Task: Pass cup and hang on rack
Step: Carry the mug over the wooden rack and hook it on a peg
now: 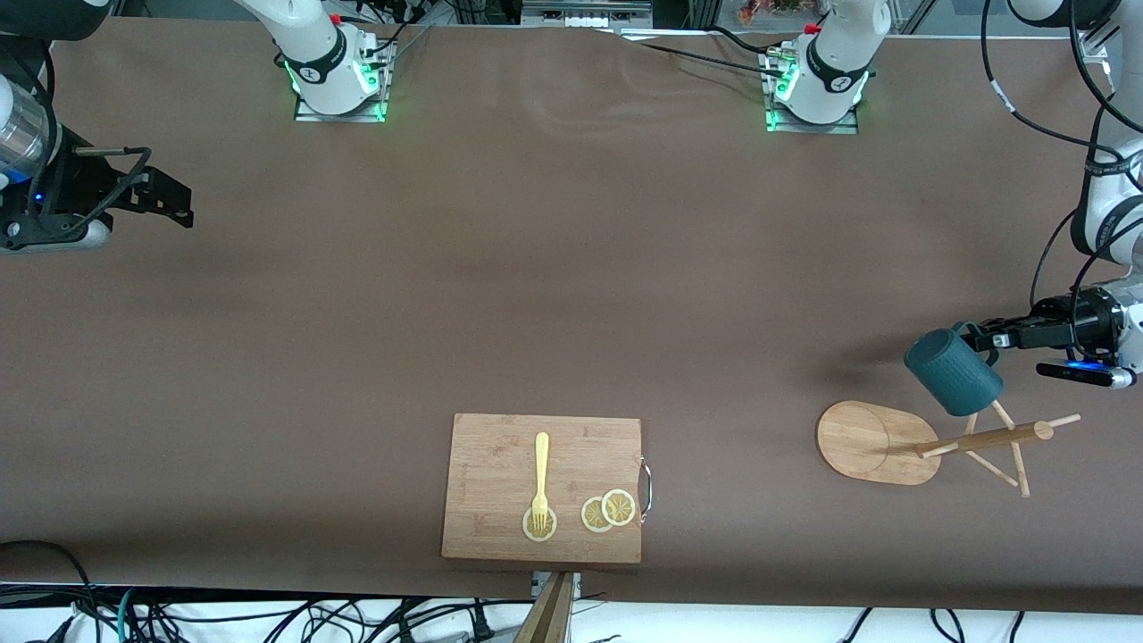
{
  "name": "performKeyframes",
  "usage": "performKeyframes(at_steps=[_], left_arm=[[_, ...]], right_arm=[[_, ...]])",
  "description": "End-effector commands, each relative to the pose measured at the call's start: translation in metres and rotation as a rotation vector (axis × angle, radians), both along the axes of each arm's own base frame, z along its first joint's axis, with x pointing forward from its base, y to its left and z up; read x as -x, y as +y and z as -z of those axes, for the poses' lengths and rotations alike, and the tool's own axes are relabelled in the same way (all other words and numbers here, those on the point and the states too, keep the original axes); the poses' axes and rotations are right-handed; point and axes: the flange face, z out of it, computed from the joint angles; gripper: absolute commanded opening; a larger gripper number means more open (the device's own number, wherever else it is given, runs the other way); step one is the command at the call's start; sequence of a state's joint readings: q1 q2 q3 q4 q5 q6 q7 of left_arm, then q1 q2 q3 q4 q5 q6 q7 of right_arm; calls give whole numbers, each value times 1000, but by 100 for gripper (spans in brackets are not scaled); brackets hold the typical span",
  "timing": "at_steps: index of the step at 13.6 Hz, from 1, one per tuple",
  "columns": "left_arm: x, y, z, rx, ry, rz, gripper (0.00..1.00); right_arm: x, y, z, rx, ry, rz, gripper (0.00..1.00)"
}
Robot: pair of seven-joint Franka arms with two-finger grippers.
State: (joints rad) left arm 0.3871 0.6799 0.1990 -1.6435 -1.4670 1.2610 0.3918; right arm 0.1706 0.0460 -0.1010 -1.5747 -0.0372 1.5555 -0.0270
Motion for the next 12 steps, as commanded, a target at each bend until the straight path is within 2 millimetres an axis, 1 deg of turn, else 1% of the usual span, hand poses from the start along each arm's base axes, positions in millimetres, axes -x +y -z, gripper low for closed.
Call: performKeyframes(at_steps=[1, 3, 4, 6, 9, 12], left_arm=[[-10, 10, -1, 48, -34, -8, 0], [-10, 17, 3, 61, -40, -32, 0], [-12, 22, 11, 76, -39, -49, 0], [-13, 22, 21, 124, -47, -62, 0], [-17, 25, 26, 140, -56, -81, 0], [-15, 28, 39, 164, -48, -104, 1]], right_arm=[[0, -1, -5, 11, 2, -12, 100], [0, 0, -5, 11, 2, -14, 100], [0, 0, -5, 11, 2, -14, 100], [0, 0, -5, 12, 2, -12, 100], [0, 1, -5, 11, 2, -14, 100], [0, 1, -5, 11, 2, -14, 100]])
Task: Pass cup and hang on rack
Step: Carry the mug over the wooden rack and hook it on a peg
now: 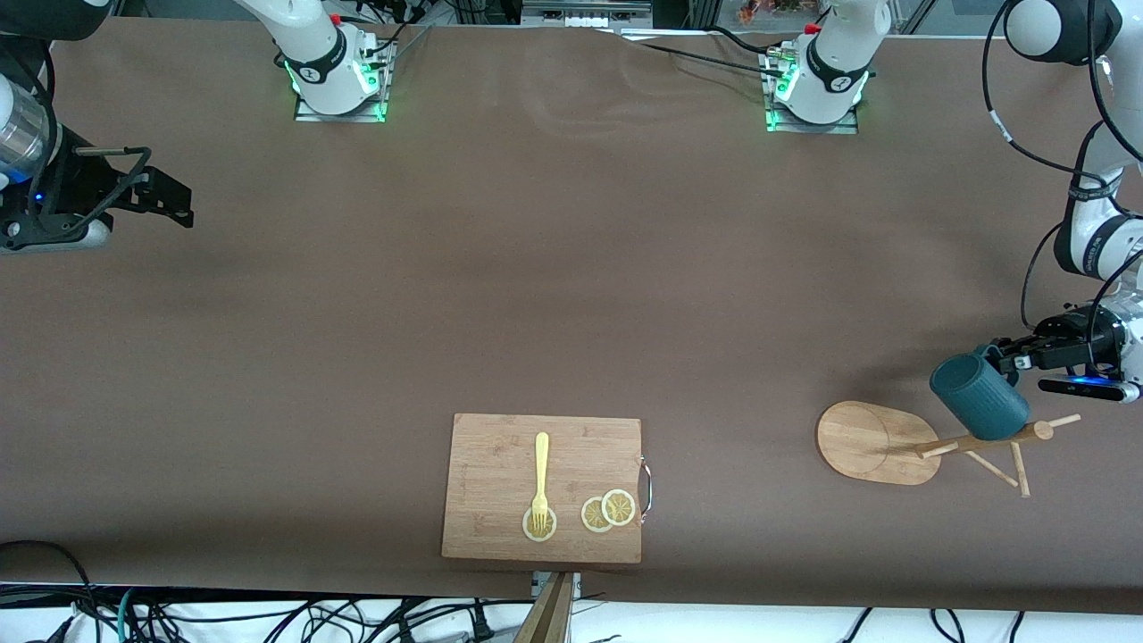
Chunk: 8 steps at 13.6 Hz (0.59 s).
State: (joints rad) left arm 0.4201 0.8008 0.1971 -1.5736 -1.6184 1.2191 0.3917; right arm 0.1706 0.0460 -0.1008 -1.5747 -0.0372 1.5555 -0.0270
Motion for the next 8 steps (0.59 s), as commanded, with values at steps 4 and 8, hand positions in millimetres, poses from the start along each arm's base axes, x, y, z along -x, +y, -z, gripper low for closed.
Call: performKeyframes(at_steps=[4, 8], left_arm=[[0, 8, 30, 47, -70, -42, 6], [3, 6, 36, 58, -85, -38, 21]], right_arm=[[0, 1, -5, 11, 2, -13, 100], [0, 1, -5, 11, 2, -13, 100]])
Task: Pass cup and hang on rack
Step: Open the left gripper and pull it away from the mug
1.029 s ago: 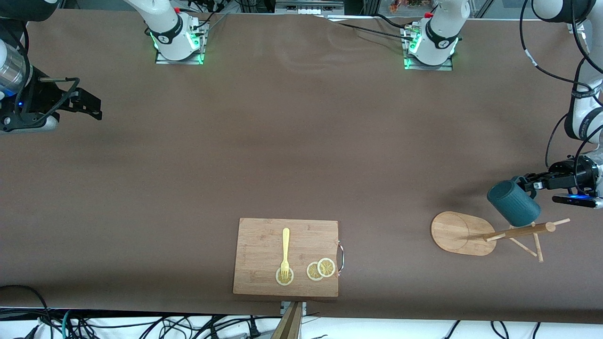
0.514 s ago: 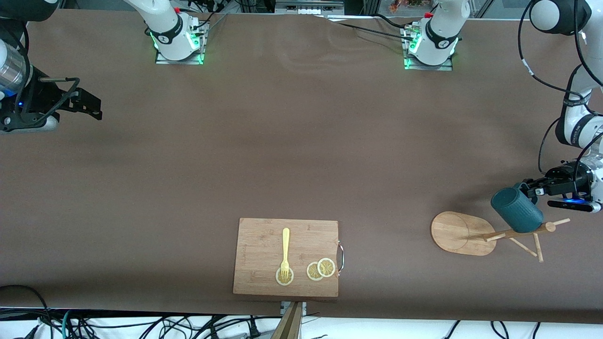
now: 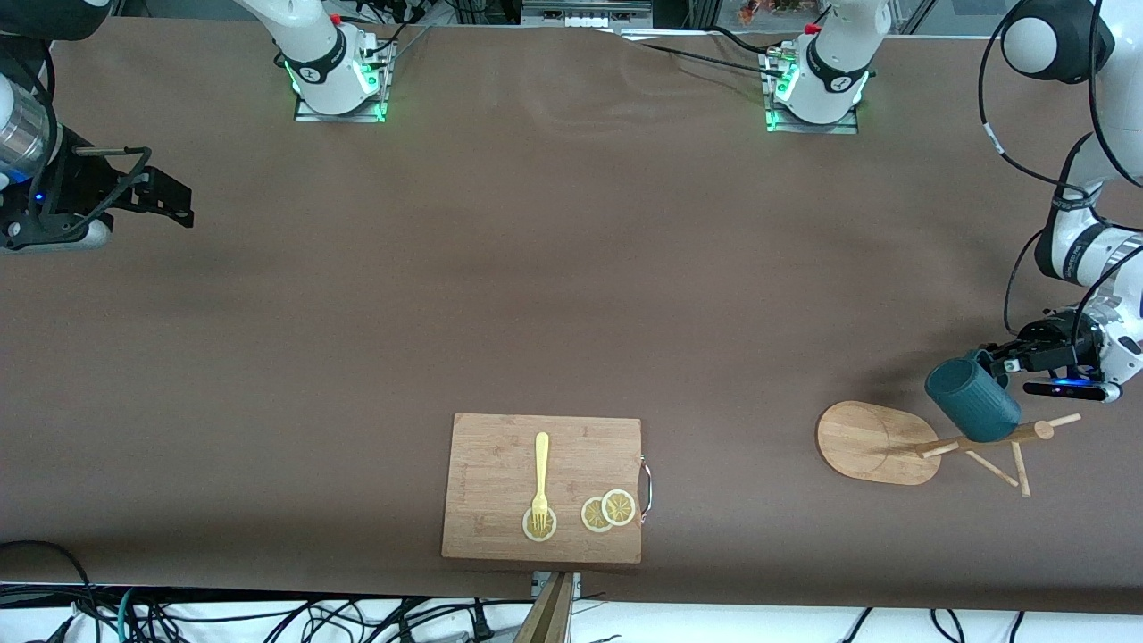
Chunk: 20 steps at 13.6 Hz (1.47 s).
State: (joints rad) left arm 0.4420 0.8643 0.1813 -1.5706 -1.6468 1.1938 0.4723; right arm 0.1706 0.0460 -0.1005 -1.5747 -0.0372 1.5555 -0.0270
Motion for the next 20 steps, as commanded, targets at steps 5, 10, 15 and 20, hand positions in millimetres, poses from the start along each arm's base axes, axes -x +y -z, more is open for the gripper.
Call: performKeyframes(at_steps=[5, 10, 15, 20], left_arm=[[4, 0, -9, -43, -93, 61, 100], [40, 12, -39, -192, -33, 301, 100], [53, 12, -104, -424, -5, 494, 100], [20, -39, -201, -792, -17, 701, 100]], right_arm=[[0, 0, -5, 12, 2, -12, 100], [0, 1, -5, 12, 2, -13, 100], [0, 1, -5, 12, 2, -12, 100], [0, 1, -5, 12, 2, -12, 100]])
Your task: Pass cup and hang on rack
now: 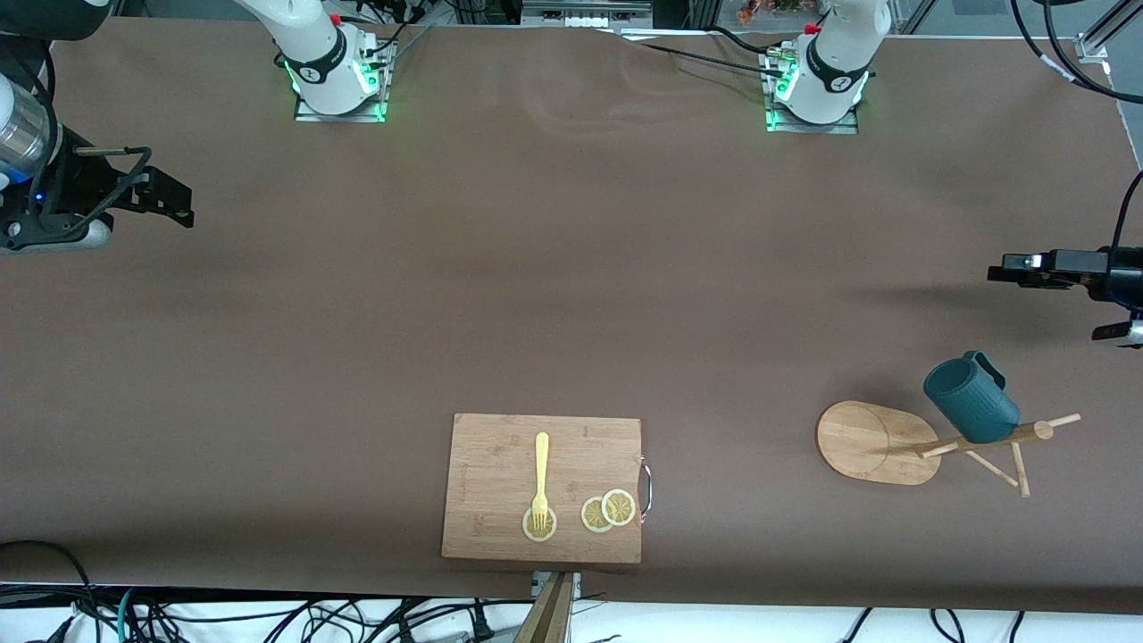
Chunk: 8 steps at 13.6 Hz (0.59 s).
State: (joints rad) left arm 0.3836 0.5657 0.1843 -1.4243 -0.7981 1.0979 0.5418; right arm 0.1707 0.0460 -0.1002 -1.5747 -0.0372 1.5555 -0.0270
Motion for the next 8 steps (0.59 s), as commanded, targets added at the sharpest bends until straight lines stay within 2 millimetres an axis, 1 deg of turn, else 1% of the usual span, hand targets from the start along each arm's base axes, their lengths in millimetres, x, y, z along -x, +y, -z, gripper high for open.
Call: performKeyframes(at_steps=[1, 3, 4, 6, 8], left_arm=[[-13, -40, -47, -192, -19, 76, 100], [-29, -82, -79, -339, -18, 122, 100], [-36, -101, -90, -403, -16, 145, 100], [-46, -126, -104, -491, -34, 172, 100], [-57, -155, -127, -632, -96, 242, 100]], right_arm=[[0, 0, -5, 12, 2, -13, 100], [0, 0, -5, 12, 2, -13, 100], [0, 0, -5, 12, 2, -11, 100], [0, 0, -5, 12, 2, -13, 100], [0, 0, -5, 12, 2, -13, 100]])
